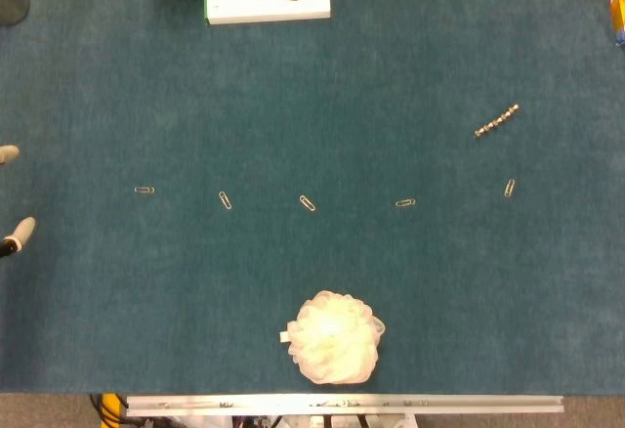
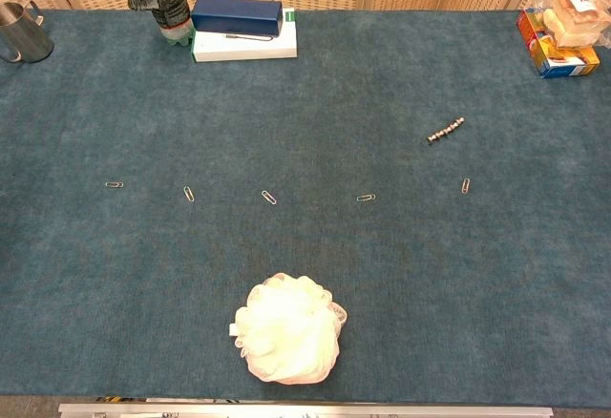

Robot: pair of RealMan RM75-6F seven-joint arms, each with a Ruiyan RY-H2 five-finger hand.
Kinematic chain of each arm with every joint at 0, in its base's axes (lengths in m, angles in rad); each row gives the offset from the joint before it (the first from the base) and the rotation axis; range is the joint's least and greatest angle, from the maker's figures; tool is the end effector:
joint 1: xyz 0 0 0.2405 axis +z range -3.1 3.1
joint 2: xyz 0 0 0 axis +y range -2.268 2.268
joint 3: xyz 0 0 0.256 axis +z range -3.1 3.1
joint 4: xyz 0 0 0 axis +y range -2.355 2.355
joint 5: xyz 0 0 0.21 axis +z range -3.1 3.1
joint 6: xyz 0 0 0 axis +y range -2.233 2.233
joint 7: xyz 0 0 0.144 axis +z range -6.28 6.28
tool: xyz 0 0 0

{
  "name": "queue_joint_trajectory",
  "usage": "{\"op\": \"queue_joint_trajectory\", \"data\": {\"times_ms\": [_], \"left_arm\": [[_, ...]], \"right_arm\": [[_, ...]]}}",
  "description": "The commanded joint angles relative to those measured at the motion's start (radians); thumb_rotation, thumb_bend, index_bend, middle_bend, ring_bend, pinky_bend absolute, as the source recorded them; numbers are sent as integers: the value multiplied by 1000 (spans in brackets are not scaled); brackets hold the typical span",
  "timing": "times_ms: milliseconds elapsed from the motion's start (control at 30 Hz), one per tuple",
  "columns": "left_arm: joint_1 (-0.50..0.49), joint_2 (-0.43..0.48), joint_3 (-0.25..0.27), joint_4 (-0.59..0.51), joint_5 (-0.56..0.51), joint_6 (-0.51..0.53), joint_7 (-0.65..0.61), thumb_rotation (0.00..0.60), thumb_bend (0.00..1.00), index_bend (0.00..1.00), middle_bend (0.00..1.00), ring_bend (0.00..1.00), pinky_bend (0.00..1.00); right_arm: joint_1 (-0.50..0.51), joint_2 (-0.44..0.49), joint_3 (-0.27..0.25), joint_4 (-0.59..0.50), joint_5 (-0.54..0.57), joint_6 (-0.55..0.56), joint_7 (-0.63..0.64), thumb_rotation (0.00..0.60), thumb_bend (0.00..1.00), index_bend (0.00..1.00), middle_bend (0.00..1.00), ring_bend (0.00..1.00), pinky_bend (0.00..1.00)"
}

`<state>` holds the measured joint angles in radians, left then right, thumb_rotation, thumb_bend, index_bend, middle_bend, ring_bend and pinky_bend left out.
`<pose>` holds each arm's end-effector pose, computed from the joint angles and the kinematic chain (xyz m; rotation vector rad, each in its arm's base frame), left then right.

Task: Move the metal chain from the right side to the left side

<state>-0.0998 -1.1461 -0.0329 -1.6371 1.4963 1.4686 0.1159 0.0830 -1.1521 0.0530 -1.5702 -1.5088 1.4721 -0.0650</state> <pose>-0.3035 0.1813 0.1437 -1.4349 -0.8715 -0.8485 -0.3161 -0.1815 0.1506 1.4177 -0.8524 0.8493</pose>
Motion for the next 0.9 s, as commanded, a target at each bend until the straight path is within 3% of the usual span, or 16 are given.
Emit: {"op": "queue_joint_trajectory", "data": {"times_ms": [33,567,900], "left_arm": [[-2,1,1,0,-1,-7,0,600,177,250,328,273,270],[-18,-8,-2,25,-35,-51,-23,600,178,256,328,273,270],[-15,-17,0,52,-44,-58,-91,600,178,258,328,273,264]], "right_arm": [[0,-1,-4,4,1,-9,6,600,357,313,249,123,220],[65,17,16,-4,33,-116,-14,600,357,322,249,125,227],[165,6,55,4,50,-216,-102,600,358,441,269,145,265]]}}
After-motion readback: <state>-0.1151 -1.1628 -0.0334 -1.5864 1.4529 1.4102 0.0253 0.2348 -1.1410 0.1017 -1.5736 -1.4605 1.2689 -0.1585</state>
